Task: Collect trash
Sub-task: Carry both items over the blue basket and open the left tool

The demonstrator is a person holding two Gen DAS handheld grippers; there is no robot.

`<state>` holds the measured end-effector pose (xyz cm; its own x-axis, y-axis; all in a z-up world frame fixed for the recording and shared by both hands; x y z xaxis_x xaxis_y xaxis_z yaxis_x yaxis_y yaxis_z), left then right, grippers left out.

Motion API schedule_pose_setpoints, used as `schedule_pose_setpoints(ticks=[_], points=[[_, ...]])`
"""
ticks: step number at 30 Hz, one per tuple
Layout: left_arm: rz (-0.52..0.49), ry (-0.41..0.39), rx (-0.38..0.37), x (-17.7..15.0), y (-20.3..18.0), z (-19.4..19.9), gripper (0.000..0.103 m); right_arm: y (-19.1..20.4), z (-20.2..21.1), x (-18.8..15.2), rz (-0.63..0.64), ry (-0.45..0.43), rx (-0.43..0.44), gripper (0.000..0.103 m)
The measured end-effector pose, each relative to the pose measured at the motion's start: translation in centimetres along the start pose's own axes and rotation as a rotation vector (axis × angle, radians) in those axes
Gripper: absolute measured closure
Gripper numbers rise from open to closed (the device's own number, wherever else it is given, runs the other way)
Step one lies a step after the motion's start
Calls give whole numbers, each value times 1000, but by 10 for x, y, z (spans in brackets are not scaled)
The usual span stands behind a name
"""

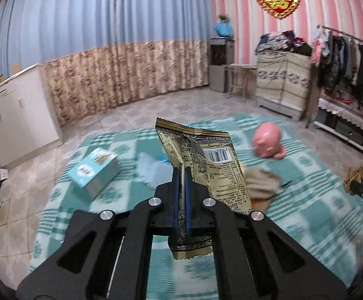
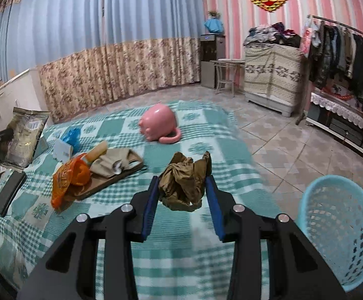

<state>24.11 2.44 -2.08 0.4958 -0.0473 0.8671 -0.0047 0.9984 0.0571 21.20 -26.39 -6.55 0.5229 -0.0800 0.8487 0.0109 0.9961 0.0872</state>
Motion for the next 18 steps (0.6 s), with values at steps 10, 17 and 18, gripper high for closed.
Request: schedule_pose_setpoints(ticks=[10,17,18], points=[[-71,-18,-223,10,-136,0,101,-102,60,-9,-75,-43,-194,65],[-138,60,-421,-9,-252,-7,101,-183,103,-28,-147,-47,-348,65],[-155,71,-450,-15,-271,-8,101,-190,106,-30,-152,-46,-360,65]])
Point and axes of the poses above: each gripper's, at about its wrist camera, not at the fingertips, and z roughly against the way its jaws point, y to its left, x to its top, the point moved 3 cm from there along -z, roughly the way its jaws point, and after that the axes turned 3 degrees about x, right-handed, at the moved point
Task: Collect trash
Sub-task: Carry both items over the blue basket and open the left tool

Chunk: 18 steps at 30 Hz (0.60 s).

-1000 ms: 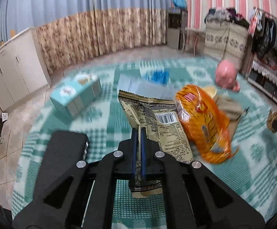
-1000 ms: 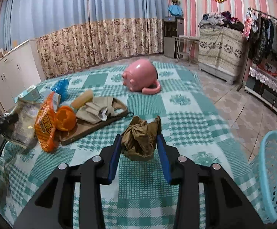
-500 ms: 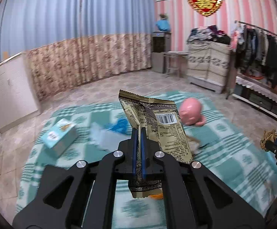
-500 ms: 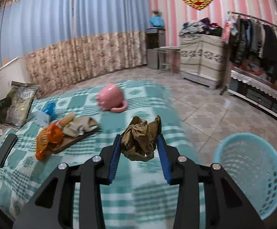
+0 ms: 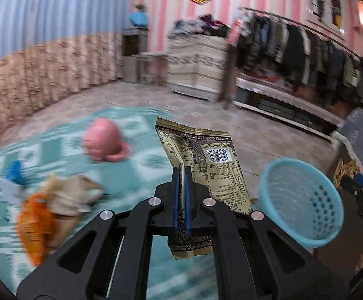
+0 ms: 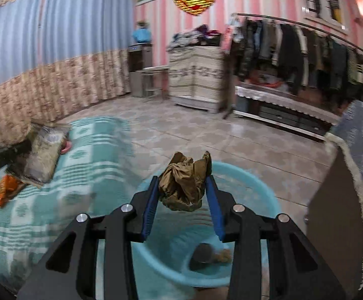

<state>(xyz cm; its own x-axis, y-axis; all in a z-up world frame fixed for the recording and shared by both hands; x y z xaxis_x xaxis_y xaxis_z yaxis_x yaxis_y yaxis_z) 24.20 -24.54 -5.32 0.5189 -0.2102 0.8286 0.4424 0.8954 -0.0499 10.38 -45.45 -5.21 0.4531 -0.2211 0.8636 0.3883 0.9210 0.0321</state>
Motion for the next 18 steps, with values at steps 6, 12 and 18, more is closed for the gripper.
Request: schedule_pose_setpoints(ticks=[6,12,18], points=[[-112,57,-119,-17,-91,-47,101,-52,-1,-12,-58,27,-71,65],[-171,80,-167,-25,-138,-65,100,-79,-10,-18,-92,49,-105,65],[-239,99,-183,-26,-162,-77,97,-84,-18,-22,-106,63,-107,65]])
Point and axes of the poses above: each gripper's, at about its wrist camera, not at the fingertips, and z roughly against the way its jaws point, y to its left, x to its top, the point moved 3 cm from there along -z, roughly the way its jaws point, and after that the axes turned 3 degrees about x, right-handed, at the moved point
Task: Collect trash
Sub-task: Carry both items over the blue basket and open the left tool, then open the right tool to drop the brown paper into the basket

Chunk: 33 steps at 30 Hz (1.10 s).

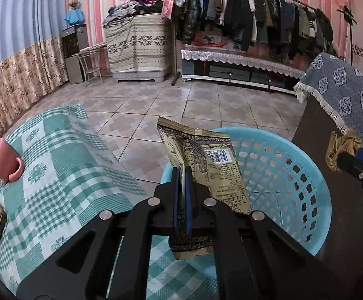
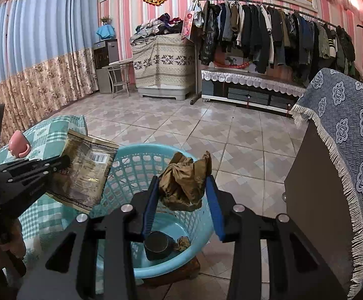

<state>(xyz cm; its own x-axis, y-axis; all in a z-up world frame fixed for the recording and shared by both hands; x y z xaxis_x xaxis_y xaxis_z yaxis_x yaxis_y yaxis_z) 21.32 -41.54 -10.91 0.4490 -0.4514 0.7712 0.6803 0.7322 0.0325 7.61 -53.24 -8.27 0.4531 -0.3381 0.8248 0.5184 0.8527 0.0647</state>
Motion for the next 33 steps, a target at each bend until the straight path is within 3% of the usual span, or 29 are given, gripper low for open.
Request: schedule_pose_setpoints(ticks=[4,6,8,11,15,26,33], points=[[-25,3,-7,3,0,0,93,4,-4,-4,-7,12,6,65],[-32,-5,3,5,0,1,68,8,-5,-7,-9,18,10,65],[-27,-29,31,11,2,4,51,8,-7,-6,-7,23,12,65],[1,-47,61,16,14,8,41,10,-8,-6,-6,26,12,65],[43,-87,116,22,37,16,17,10,-9,-7,-7,26,13,65],[112,-141,196,20,78,38,5,35,-34,-6,-23,33,2,65],[131,-172,226,8,101,65,5,57,-48,-5,-19,21,-10,62]])
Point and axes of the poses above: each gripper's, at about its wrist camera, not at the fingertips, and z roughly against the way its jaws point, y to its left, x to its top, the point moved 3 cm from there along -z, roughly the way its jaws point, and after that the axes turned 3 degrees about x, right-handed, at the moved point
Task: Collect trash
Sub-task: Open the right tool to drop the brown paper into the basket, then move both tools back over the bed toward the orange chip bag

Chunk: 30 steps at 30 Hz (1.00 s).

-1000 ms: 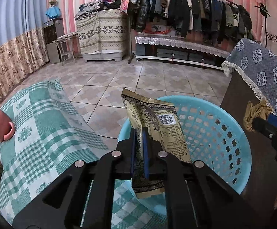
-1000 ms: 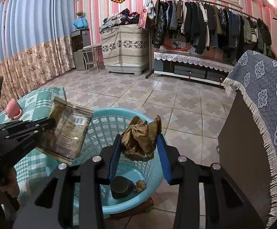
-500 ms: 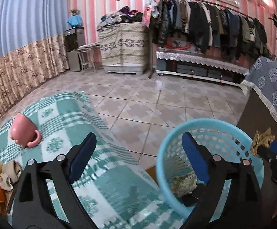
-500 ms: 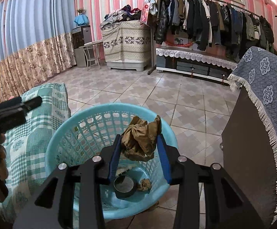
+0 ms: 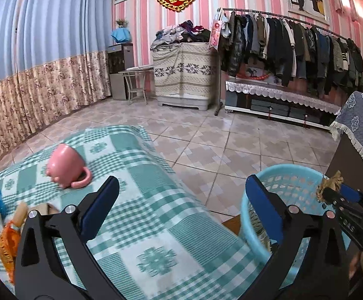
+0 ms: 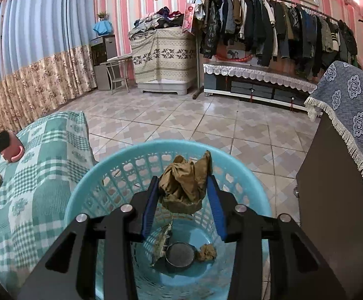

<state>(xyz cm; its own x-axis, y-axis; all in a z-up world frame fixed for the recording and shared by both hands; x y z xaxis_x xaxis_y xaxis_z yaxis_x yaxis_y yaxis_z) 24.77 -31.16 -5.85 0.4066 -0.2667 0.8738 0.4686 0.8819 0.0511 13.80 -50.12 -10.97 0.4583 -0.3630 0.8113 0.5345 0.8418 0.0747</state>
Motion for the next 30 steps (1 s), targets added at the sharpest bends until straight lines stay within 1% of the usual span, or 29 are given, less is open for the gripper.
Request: schedule_pose_setpoints(ticks=[1,2,3,4,7,12,15,19,23,27,30], points=[[2,-3,2,-1,4,3,5,2,-2,1,-1,3,3,60],[7,-10,9,-1,10,8,5,4,-2,1,-1,-1,1,51],[12,-16,14,-1,14,12,5,6,1,1,-1,-17,-16,33],[18,-19,17,-1,18,15,5,6,2,1,0,-30,-29,27],[31,-32,27,-3,29,26,5,10,6,2,10,-48,-53,23],[55,-64,52,-4,50,51,5,17,16,2,5,-78,-68,8],[67,-74,70,-6,62,65,5,26,23,4,13,-90,-72,5],[85,-79,99,-16,89,85,5,50,31,6,36,-106,-52,4],[99,-73,149,-26,118,99,5,81,37,4,55,-106,-2,4],[143,-41,209,-44,161,109,5,122,44,0,112,-107,53,4],[151,-30,263,-56,188,116,5,150,52,0,144,-115,98,4]])
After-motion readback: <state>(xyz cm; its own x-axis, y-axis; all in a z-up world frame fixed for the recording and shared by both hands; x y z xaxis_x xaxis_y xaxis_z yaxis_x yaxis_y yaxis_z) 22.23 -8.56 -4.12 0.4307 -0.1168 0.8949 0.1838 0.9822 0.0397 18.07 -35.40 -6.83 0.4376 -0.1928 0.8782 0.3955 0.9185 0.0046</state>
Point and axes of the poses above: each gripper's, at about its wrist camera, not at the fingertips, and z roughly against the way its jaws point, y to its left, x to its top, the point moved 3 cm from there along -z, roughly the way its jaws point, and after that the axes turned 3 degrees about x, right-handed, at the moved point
